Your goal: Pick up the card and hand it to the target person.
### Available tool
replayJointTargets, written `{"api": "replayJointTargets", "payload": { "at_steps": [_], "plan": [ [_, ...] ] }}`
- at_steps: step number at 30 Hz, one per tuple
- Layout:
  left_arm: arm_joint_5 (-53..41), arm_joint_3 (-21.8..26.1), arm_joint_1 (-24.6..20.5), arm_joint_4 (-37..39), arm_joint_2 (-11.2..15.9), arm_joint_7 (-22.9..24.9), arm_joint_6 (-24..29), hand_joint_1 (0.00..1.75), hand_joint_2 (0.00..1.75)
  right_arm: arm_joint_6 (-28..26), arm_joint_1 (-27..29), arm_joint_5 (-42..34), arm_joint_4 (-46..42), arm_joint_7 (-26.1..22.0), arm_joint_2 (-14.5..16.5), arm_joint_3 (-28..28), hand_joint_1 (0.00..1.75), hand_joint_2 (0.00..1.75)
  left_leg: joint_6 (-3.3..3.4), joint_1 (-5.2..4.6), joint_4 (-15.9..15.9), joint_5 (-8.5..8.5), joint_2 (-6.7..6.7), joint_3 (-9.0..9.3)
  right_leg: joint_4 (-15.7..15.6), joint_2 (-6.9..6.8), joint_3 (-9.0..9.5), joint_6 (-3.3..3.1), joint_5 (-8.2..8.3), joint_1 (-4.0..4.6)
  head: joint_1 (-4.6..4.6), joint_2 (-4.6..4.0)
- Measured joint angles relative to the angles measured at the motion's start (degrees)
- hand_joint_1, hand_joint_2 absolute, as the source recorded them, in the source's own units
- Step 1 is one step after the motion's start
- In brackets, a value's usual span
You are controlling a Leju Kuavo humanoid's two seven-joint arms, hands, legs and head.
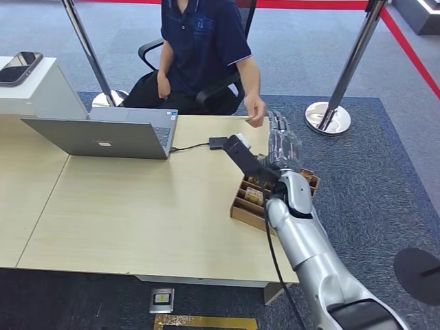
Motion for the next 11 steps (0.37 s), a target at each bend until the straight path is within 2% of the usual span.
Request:
{"api": "replayJointTargets", "payload": {
  "at_steps": [5,11],
  "plan": [
    [0.9,0.0,0.0,0.0,0.0,0.3,0.1,0.0,0.0,-3.5,2.6,3.4,-3.7,-0.1,-0.3,0.0,0.0,0.0,0.0,0.0,0.0,0.0,0.0,0.0,0.0,0.0,-0.01,0.0,0.0,0.0,0.0,0.0],
    [2.0,0.0,0.1,0.0,0.0,0.4,0.3,0.0,0.0,-6.2,9.1,8.7,-13.4,1.4,-1.6,-0.7,0.0,0.0,0.0,0.0,0.0,0.0,-0.02,-0.02,0.0,0.0,-0.02,0.01,-0.01,0.0,0.0,0.0]
  ]
}}
